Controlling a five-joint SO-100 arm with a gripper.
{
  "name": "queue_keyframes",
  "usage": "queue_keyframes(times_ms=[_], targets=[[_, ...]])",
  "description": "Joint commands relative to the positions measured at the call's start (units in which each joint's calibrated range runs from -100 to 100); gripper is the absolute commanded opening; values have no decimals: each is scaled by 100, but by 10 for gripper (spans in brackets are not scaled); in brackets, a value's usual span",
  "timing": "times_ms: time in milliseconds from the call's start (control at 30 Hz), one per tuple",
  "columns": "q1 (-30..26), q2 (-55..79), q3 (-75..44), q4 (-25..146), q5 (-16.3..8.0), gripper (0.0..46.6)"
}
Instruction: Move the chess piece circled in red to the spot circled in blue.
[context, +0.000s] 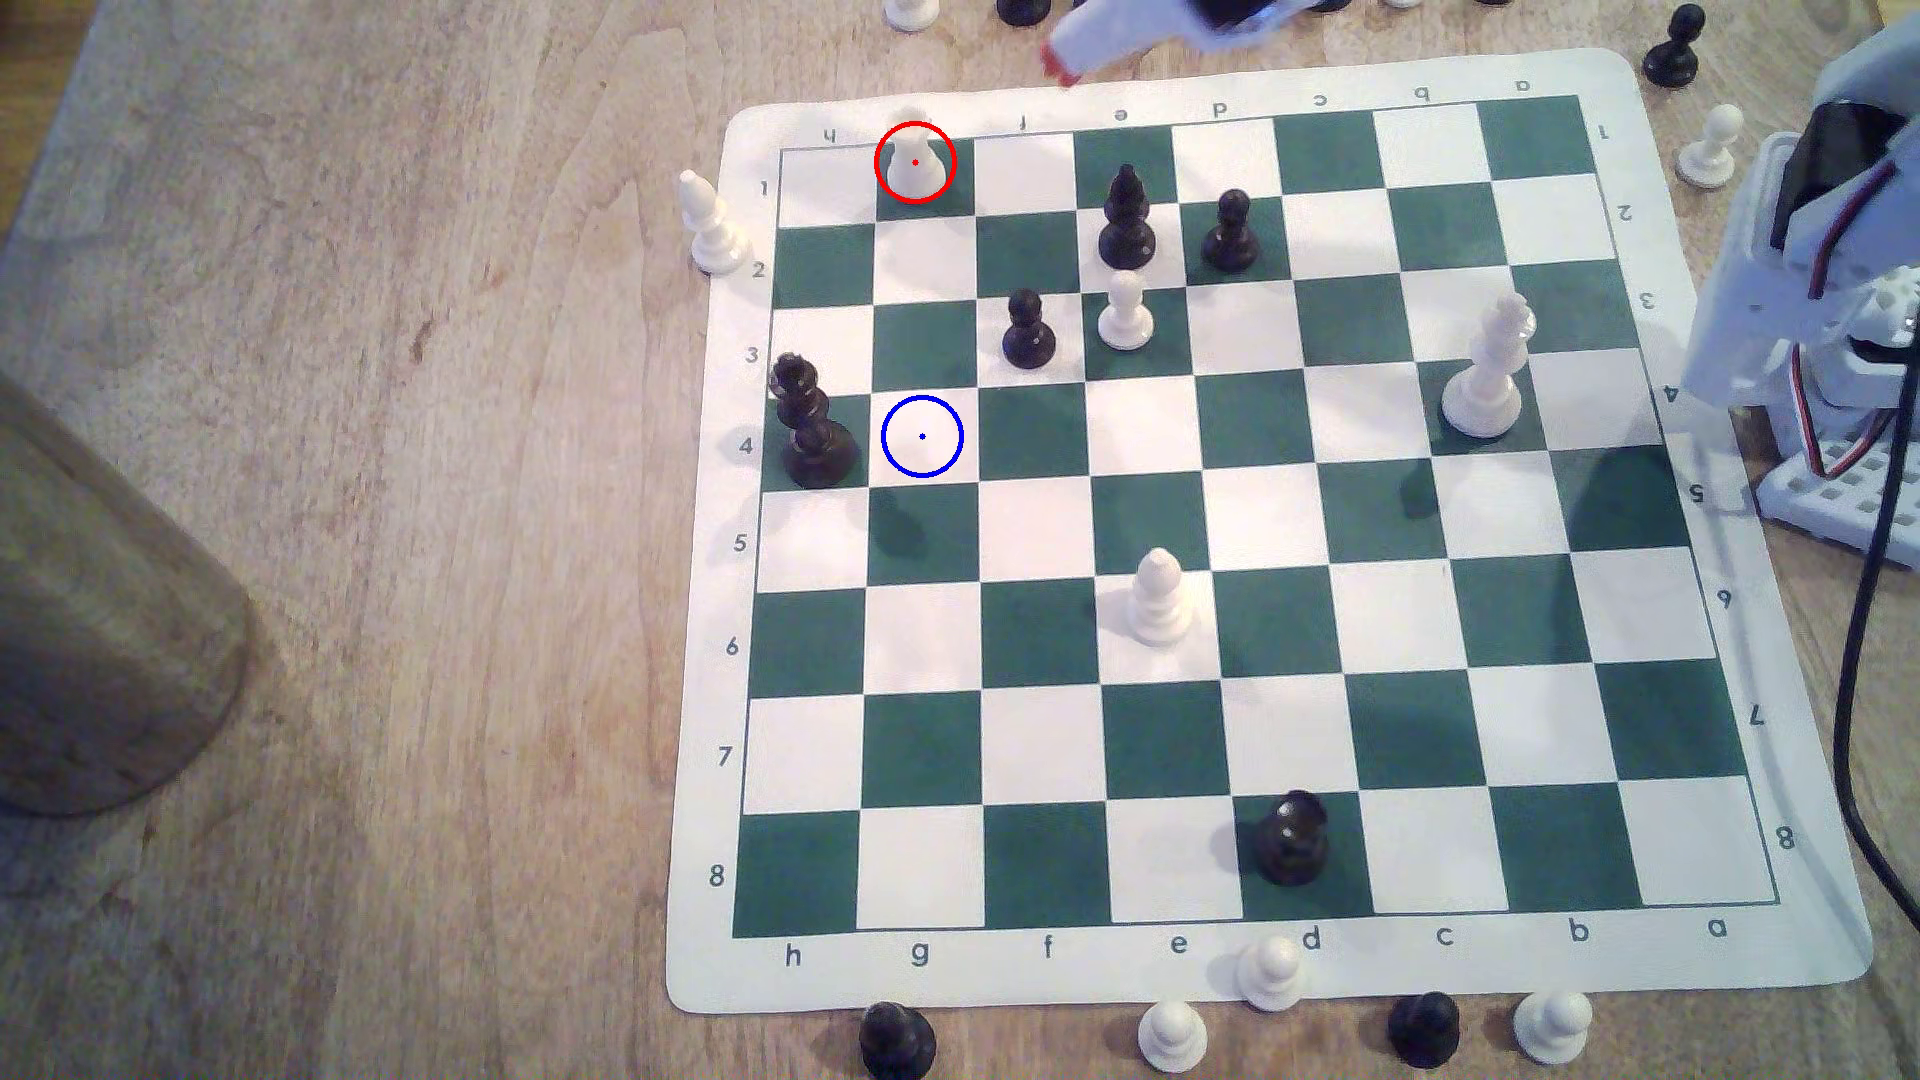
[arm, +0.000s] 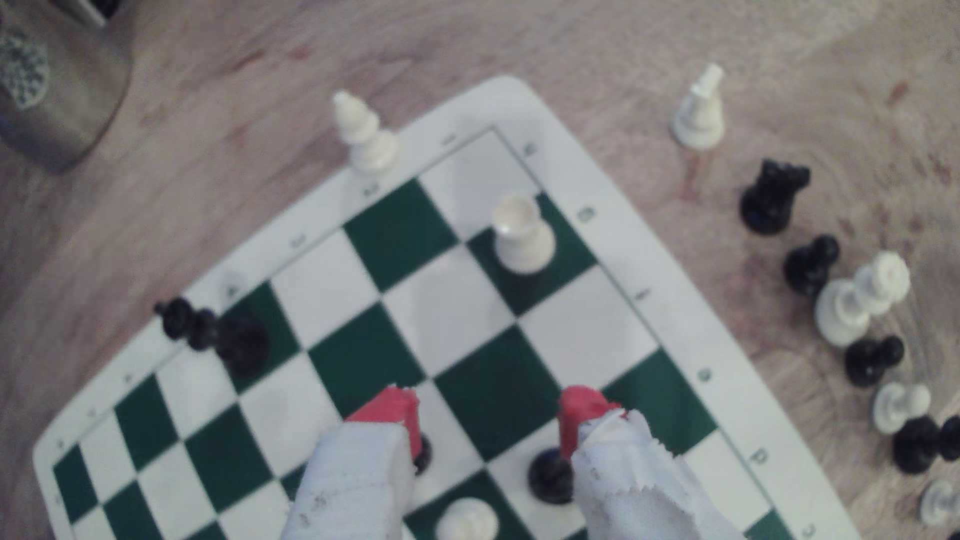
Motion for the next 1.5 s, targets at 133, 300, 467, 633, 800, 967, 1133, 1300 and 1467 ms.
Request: queue_keyframes(times_ms=[133,300,467,633,800,967,1133,1300,1467], targets=[[-5,1048,-801,-657,-54,173],[-21,1659,-1045,-919,-29,177],[-21,2304,-1299,-1394,-10,163],[2,2856,-1381,-1918,5,158],[18,3161,-1580,-1975,5,191],[26,3628,-1852,-2106,10,196],[112,3900,-2006,-2286,20,185],[159,3942,-2097,-2450,24,180],[143,3951,-2133,-2565,39,178]])
